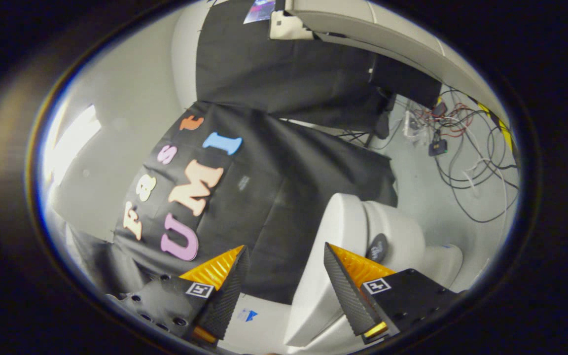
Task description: Open the toilet lid.
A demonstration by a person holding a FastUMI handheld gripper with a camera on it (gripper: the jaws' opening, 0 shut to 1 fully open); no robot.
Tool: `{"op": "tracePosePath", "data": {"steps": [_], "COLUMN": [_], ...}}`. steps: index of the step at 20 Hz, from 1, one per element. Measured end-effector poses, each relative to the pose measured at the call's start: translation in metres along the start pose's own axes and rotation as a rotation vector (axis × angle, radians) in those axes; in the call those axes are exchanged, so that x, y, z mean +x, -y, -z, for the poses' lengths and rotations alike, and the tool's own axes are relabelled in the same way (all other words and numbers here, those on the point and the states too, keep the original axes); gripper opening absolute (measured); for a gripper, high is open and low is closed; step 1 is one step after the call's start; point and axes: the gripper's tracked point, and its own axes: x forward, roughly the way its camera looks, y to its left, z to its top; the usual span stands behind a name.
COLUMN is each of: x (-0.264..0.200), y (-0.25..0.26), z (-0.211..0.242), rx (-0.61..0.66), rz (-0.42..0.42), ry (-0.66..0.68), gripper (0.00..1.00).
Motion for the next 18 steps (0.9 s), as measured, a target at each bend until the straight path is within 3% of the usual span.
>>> {"op": "tracePosePath", "data": {"steps": [2, 6, 11, 18], "x": [-0.005, -0.008, 0.0, 0.017], "y": [0.027, 0.057, 0.09, 0.092], "z": [-0.004, 0.0, 0.007, 0.022], "rx": [0.025, 0.098, 0.173, 0.2], "rz": [0.076, 0.134, 0.198, 0.254], "ry": [0.012, -0.007, -0.056, -0.131], "gripper": [0.94, 0.94, 0.87, 0.71]}}
